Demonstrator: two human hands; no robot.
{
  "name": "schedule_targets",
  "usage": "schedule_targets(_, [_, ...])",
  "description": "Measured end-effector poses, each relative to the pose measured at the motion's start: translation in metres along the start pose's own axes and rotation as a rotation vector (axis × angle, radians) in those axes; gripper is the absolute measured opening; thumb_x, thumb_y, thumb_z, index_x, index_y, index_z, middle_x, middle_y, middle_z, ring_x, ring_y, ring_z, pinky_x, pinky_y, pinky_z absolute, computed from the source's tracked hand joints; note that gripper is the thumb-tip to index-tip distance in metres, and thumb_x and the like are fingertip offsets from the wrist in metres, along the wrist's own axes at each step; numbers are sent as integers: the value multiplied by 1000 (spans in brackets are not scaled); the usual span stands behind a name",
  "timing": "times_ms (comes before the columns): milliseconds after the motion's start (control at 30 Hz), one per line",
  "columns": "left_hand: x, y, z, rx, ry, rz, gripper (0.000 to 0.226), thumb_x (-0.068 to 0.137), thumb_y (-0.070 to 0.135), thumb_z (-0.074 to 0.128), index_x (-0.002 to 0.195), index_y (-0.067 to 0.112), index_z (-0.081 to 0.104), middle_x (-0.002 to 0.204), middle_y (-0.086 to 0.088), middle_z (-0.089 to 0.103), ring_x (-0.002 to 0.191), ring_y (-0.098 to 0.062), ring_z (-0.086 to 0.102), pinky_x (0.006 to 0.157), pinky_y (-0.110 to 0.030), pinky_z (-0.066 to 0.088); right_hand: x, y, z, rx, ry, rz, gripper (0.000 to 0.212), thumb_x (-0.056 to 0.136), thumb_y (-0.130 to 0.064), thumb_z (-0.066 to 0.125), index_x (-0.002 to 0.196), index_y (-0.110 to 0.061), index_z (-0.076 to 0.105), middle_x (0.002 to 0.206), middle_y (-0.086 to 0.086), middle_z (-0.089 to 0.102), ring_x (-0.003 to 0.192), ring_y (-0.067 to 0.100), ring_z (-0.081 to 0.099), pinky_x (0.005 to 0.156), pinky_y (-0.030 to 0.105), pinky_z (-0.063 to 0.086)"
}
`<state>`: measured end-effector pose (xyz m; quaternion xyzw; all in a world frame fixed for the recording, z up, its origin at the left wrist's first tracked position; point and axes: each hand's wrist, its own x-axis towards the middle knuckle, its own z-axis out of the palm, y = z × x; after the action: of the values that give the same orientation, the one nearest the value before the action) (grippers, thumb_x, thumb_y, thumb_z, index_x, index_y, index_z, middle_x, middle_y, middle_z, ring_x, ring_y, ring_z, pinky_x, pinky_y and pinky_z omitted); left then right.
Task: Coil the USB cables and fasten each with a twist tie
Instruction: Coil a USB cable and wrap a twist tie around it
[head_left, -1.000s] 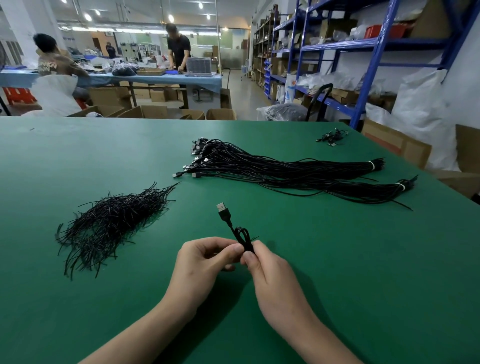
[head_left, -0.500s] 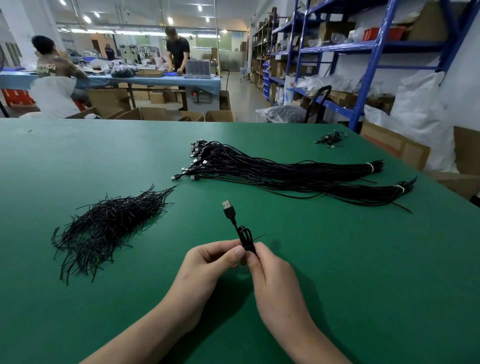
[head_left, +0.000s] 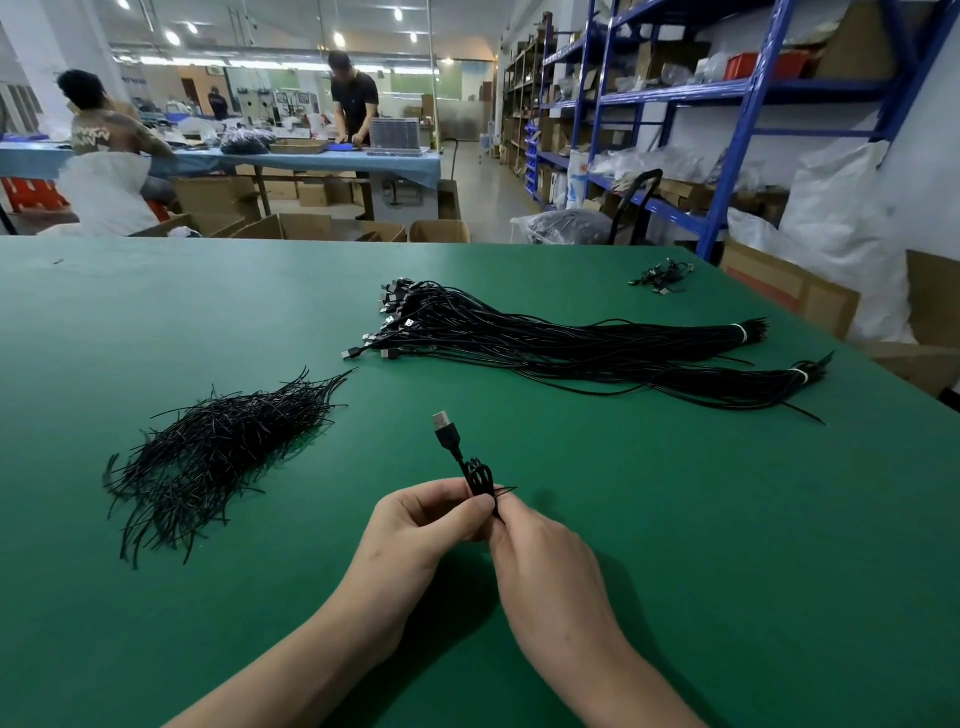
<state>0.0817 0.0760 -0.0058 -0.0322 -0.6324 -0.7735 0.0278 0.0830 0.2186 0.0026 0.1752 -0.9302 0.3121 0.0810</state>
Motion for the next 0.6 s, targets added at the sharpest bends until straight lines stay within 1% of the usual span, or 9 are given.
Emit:
schedule_targets(67, [-1, 1, 1, 32, 21, 35, 13, 86, 15, 73, 96, 12, 80, 84, -5, 76, 76, -7, 66, 72, -15, 50, 2, 1, 0, 52, -22, -5, 21, 108, -34, 35, 101, -34, 55, 88, -16, 63, 81, 12, 59, 65, 33, 39])
schedule_targets(167, [0, 3, 2, 60, 29, 77, 15, 91, 3, 68, 94, 11, 80, 89, -5, 77, 77, -6, 67, 72, -14, 50, 2, 4, 1, 180, -40, -22, 21, 107, -39, 37, 95, -36, 53, 74, -21, 57, 69, 3, 53, 59, 25, 38])
schedule_targets(233, [0, 4, 1, 69, 31, 87, 15, 91, 1, 67, 94, 10, 79, 91, -6, 77, 79, -8, 68, 73, -16, 51, 3, 5, 0, 314, -66, -37, 20, 107, -40, 40, 103, -35, 59, 78, -22, 63, 72, 0, 57, 60, 22, 42])
schedule_targets(267, [0, 4, 0, 69, 33, 89, 14, 91, 2, 68, 95, 10, 79, 93, -8, 77, 82, -9, 69, 75, -17, 52, 4, 6, 0, 401, -91, -41, 20, 106, -39, 41, 106, -36, 61, 81, -21, 65, 72, 1, 59, 63, 24, 46])
schedule_targets(300, [0, 4, -1, 66, 36, 92, 14, 90, 4, 68, 95, 10, 79, 94, -9, 77, 84, -11, 70, 76, -19, 53, 4, 6, -1, 480, -123, -39, 19, 106, -38, 42, 105, -37, 61, 79, -19, 65, 69, 3, 57, 63, 26, 47])
schedule_targets(367, [0, 4, -3, 60, 45, 96, 12, 89, 8, 68, 95, 10, 79, 95, -12, 77, 84, -13, 70, 76, -23, 55, 5, 7, -4, 583, -188, -13, 21, 105, -38, 44, 94, -34, 61, 70, -8, 59, 61, 5, 48, 59, 30, 40])
schedule_targets(433, [0, 6, -4, 44, 53, 96, 15, 85, 16, 70, 94, 8, 78, 95, -16, 76, 83, -16, 69, 75, -26, 56, 7, 9, -7, 657, -227, 28, 21, 100, -41, 46, 93, -30, 63, 74, 4, 62, 61, 9, 51, 58, 32, 40])
schedule_targets(533, [2, 6, -4, 35, 55, 108, 24, 80, 24, 70, 95, 7, 78, 99, -15, 77, 89, -18, 71, 82, -23, 55, 8, 12, -10, 749, -126, 64, 18, 94, -41, 53, 99, -35, 70, 80, -4, 69, 70, 7, 62, 63, 24, 49])
schedule_targets(600, [2, 6, -5, 36, 58, 107, 23, 80, 25, 71, 93, 9, 79, 98, -12, 78, 89, -15, 71, 82, -20, 54, 10, 15, -13, 715, 0, 60, 9, 96, -36, 61, 99, -34, 70, 84, -8, 70, 78, 8, 65, 69, 34, 55])
